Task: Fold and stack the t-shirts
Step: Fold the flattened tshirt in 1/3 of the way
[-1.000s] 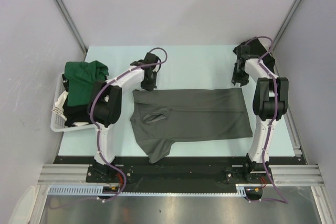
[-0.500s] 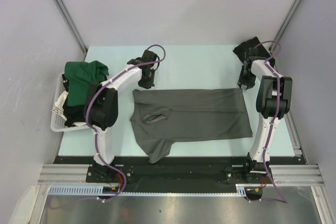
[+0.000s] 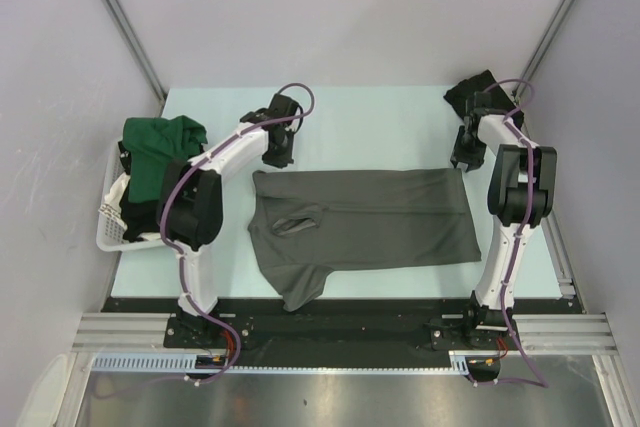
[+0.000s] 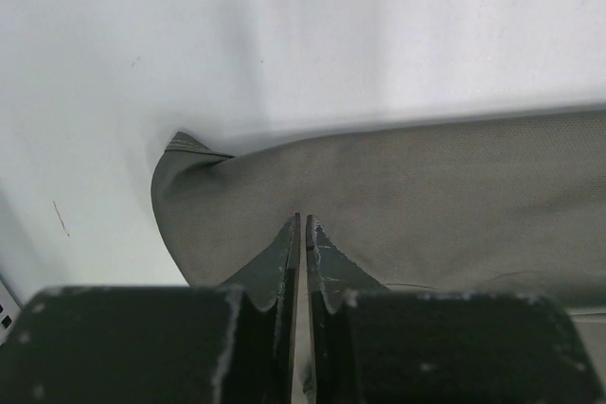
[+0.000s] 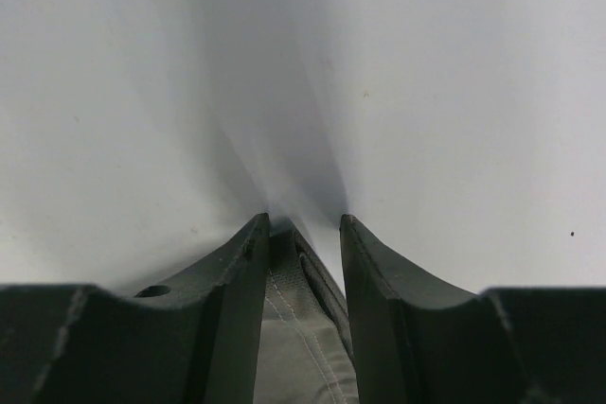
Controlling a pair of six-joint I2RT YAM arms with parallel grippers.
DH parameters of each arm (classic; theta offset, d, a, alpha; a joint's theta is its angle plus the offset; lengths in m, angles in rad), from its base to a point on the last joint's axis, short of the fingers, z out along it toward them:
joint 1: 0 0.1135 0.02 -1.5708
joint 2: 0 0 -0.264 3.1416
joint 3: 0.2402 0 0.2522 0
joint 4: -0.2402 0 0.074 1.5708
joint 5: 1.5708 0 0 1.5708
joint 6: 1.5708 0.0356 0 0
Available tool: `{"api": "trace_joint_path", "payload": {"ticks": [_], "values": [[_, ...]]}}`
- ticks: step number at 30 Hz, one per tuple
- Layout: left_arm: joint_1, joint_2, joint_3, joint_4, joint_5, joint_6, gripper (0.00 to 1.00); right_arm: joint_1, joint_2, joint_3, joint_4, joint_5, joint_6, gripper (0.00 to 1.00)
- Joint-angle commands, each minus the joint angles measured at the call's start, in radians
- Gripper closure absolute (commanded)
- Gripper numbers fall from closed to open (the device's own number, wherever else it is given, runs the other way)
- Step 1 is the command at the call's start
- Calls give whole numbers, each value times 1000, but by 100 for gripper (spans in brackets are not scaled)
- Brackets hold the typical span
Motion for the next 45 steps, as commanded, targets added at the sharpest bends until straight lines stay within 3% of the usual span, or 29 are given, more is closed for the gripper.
{"api": "trace_joint_path", "payload": {"ticks": [1,15,21,27,45], "values": [[-6,-77,-11,8,-2,0,91,6,-64,-10,-8,-17,18,59],[-8,-109,-63,21,-3,-6,90,44,-67,9,-28,-27,29,62],[-8,-133,-97,28,-8,-8,91,55,-59,9,-30,-34,27,86],[-8,-143,-114,33,-12,-12,90,56,-53,6,-31,-27,27,100],[8,-123,-95,10,-71,2,89,38,55,113,-24,13,-5,100]]}}
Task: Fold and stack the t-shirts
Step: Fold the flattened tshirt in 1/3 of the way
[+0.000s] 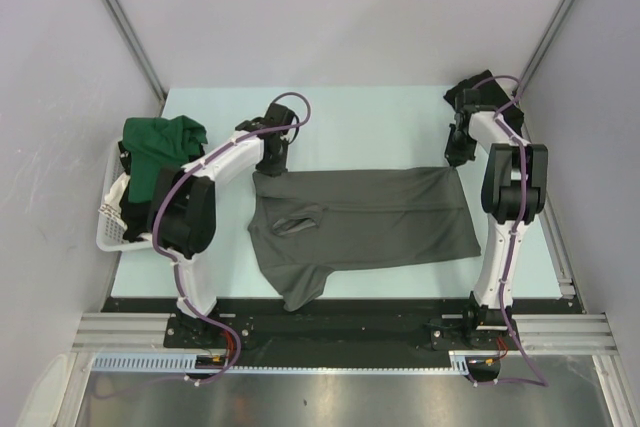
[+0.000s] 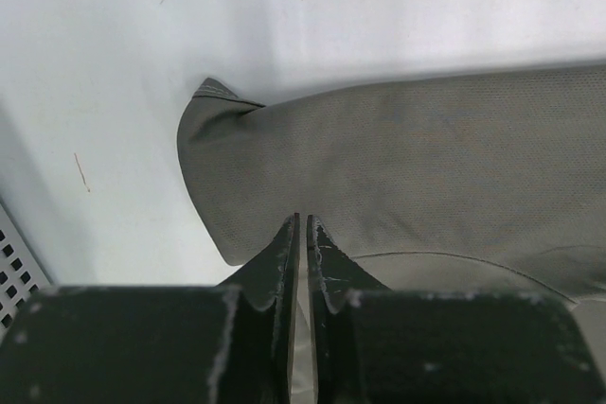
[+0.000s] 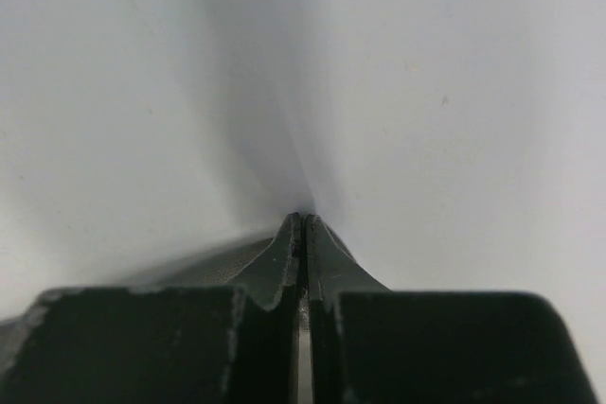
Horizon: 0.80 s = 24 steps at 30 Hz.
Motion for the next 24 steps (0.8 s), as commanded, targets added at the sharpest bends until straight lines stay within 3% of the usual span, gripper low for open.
{"api": "trace_joint_path", "payload": {"ticks": [1,24], "values": [[11,-33,41,-7,-26,5,89,-10,33,66,14,22,-15,100],[100,27,64,3,-49,32,83,-59,107,149,-8,4,-23,99]]}}
